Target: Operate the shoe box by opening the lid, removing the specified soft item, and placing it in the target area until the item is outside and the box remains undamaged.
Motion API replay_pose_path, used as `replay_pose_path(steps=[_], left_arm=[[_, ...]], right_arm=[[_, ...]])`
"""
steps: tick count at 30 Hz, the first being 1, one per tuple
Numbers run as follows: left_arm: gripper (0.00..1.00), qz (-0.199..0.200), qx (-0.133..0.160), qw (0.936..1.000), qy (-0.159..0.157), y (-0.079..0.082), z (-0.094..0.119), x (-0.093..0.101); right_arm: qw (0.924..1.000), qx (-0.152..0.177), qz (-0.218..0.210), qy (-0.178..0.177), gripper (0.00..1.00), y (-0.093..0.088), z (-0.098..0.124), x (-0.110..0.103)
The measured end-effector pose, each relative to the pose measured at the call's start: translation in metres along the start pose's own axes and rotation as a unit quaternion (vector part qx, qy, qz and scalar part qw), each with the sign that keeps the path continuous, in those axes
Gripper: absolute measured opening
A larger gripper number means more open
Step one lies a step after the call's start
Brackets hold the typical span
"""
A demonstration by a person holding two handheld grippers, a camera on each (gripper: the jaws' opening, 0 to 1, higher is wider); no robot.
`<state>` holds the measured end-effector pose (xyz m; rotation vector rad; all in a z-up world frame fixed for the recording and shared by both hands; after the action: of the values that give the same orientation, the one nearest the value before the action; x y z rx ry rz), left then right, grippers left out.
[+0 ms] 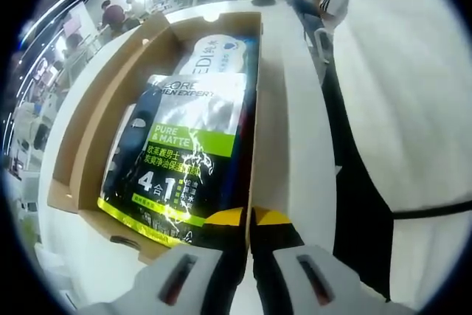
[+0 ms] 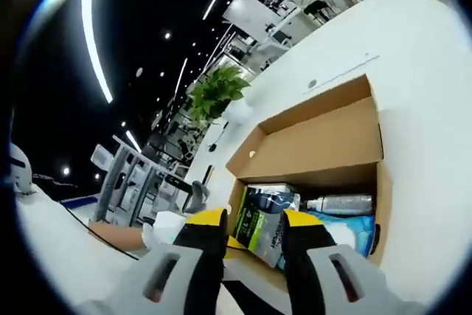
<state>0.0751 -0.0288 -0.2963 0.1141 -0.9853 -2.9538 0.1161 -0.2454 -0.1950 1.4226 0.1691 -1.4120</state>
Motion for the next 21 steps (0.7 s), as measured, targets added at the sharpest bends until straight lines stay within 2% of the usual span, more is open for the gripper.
replay_pose_path(steps=[5,9,10,12,14,21], left_arm=[[0.02,0.0,0.0,1.0,-0.001,0.0,0.0,0.0],[0.01,-0.005,0.001,1.0,-0.002,0.0,0.0,0.0],[0.01,-0.009,0.002,1.0,-0.002,0.0,0.0,0.0],[0.01,-0.008,0.002,1.0,-0.002,0.0,0.0,0.0],[0.01,-0.008,0.002,1.0,-0.002,0.0,0.0,0.0],[0.02,-0.005,0.002,1.0,-0.001,0.0,0.001,0.0]], right_arm=[[0.9996,-0.016,-0.019,-0.012,0.25,-0.005,-0.002,0.007],[0.9992,-0.03,-0.007,-0.027,0.22,-0.014,-0.006,0.013],[0.9986,-0.038,0.011,-0.035,0.22,-0.019,-0.008,0.017],[0.9982,-0.048,0.012,-0.033,0.22,-0.026,-0.01,0.017],[0.9978,-0.057,-0.006,-0.031,0.22,-0.035,-0.013,0.017],[0.9971,-0.068,-0.018,-0.029,0.22,-0.048,-0.018,0.016]])
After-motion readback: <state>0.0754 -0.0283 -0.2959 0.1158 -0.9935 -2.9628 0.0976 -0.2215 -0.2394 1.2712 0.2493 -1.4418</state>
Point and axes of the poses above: the point that each gripper's makers call its tool centre point, and the gripper's own axes: z roughly backward along the fingers, x roughly to its right, y roughly out of its top, the point moved 5 cm from there along z, roughly backward along the fingers, and after that the axes turned 11 degrees about x, right-handed, at the moved point
